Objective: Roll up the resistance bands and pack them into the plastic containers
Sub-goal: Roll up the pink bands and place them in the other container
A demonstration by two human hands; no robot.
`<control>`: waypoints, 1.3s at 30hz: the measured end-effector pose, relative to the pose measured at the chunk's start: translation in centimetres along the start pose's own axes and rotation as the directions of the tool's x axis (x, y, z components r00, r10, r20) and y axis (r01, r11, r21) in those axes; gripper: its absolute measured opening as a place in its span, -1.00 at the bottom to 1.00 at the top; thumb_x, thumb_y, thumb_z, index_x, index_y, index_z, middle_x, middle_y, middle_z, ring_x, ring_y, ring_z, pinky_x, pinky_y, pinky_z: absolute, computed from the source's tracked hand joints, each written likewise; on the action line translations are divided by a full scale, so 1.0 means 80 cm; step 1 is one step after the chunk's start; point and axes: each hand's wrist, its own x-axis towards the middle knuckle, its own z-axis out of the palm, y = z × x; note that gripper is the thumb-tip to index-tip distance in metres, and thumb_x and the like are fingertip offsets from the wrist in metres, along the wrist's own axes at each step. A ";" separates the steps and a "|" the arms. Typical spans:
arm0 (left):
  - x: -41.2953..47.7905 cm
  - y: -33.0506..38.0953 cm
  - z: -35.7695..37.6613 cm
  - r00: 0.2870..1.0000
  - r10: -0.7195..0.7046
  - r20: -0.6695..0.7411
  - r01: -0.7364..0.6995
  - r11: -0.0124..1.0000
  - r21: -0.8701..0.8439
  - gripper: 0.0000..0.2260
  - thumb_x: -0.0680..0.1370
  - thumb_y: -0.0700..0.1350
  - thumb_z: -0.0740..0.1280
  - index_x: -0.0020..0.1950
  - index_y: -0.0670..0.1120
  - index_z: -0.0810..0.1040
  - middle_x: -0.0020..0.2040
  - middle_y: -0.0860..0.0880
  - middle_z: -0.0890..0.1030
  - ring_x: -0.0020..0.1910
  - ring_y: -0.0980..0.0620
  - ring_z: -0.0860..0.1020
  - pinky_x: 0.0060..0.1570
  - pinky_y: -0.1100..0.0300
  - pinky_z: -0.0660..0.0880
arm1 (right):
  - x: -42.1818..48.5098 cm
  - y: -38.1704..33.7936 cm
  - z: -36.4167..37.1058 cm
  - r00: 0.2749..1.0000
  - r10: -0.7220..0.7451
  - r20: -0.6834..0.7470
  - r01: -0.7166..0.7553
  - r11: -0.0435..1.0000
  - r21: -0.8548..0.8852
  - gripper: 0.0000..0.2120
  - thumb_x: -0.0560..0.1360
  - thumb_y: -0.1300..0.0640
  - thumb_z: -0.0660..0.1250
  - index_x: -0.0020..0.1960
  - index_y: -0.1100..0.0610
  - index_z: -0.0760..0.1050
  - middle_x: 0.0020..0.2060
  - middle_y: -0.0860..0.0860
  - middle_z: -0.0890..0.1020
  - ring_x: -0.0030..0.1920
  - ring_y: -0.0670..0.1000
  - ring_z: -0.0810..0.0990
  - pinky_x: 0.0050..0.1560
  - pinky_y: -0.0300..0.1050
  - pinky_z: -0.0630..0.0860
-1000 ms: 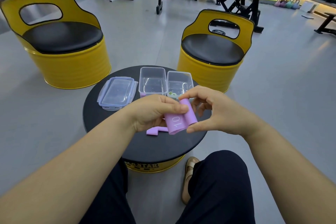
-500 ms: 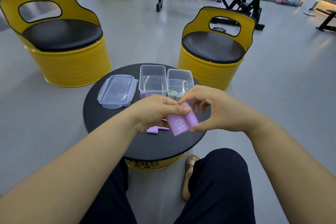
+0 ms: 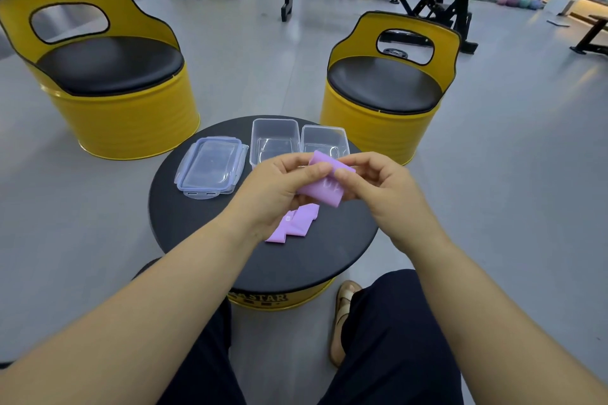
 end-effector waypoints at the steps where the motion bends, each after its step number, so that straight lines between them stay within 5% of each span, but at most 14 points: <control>1: 0.000 0.000 -0.001 1.000 0.001 -0.018 0.000 1.000 0.008 -0.80 0.42 -0.14 0.40 0.02 -0.14 0.61 -0.09 -0.12 0.67 -0.08 -0.05 0.63 0.06 0.06 0.56 | 0.001 0.000 0.000 1.000 -0.005 -0.006 0.005 1.000 0.005 -0.90 0.45 0.16 0.41 -0.04 0.04 0.58 -0.21 -0.01 0.68 -0.17 -0.08 0.66 -0.03 -0.13 0.60; 4: -0.002 0.002 -0.003 0.998 0.019 -0.052 -0.013 0.994 0.108 -0.83 0.48 -0.15 0.39 0.05 -0.07 0.61 -0.10 -0.10 0.67 -0.07 -0.03 0.64 0.13 -0.08 0.50 | 0.001 -0.003 -0.004 1.000 -0.024 0.003 0.024 1.000 0.003 -0.87 0.44 0.23 0.41 -0.05 0.04 0.58 -0.23 -0.05 0.67 -0.20 -0.14 0.64 -0.06 -0.23 0.58; 9: -0.003 0.006 -0.006 0.995 0.078 -0.056 -0.063 0.971 0.231 -0.88 0.48 -0.11 0.41 0.00 -0.01 0.66 -0.09 -0.05 0.70 -0.02 -0.08 0.65 0.09 0.00 0.57 | -0.001 -0.009 -0.010 0.998 -0.055 0.005 0.055 0.998 -0.026 -0.78 0.42 0.31 0.42 -0.07 0.02 0.59 -0.17 0.01 0.66 -0.19 -0.17 0.61 -0.12 -0.33 0.54; 16: -0.005 0.007 -0.003 0.996 0.087 -0.032 -0.083 0.990 0.115 -0.85 0.45 -0.24 0.41 0.00 -0.08 0.63 -0.17 -0.01 0.71 -0.14 0.05 0.68 -0.11 0.26 0.58 | -0.003 -0.008 -0.005 1.000 0.002 0.002 -0.003 0.998 0.055 -0.80 0.44 0.29 0.39 0.00 0.05 0.56 -0.18 -0.03 0.66 -0.14 -0.11 0.65 -0.04 -0.23 0.59; 22: -0.006 0.002 -0.004 0.990 0.128 -0.054 -0.120 0.983 0.137 -0.81 0.44 -0.29 0.43 -0.05 -0.03 0.65 -0.18 -0.01 0.70 -0.13 0.03 0.66 0.01 0.15 0.59 | -0.003 -0.007 -0.002 0.998 0.069 -0.012 -0.068 0.993 0.095 -0.91 0.51 0.18 0.32 0.00 0.12 0.56 -0.25 0.02 0.68 -0.23 0.07 0.65 -0.07 -0.07 0.64; 33: -0.005 0.005 -0.001 1.000 -0.011 0.004 0.011 0.994 0.104 -0.89 0.48 -0.18 0.40 0.00 -0.10 0.62 -0.10 -0.09 0.68 -0.10 0.00 0.67 -0.06 0.20 0.60 | -0.005 -0.004 -0.006 0.998 0.030 0.051 -0.034 0.995 0.095 -0.80 0.46 0.34 0.35 -0.01 0.08 0.56 -0.20 0.06 0.65 -0.25 -0.05 0.63 -0.11 -0.21 0.60; 39: -0.006 0.004 -0.006 0.999 0.025 -0.042 -0.018 0.989 0.148 -0.87 0.43 -0.25 0.45 -0.04 -0.11 0.64 -0.16 -0.09 0.68 -0.17 0.02 0.67 -0.12 0.25 0.59 | -0.005 0.000 -0.003 0.998 0.035 0.053 -0.038 0.997 0.060 -0.75 0.44 0.38 0.38 -0.05 0.04 0.56 -0.16 0.03 0.67 -0.17 -0.06 0.66 -0.04 -0.21 0.58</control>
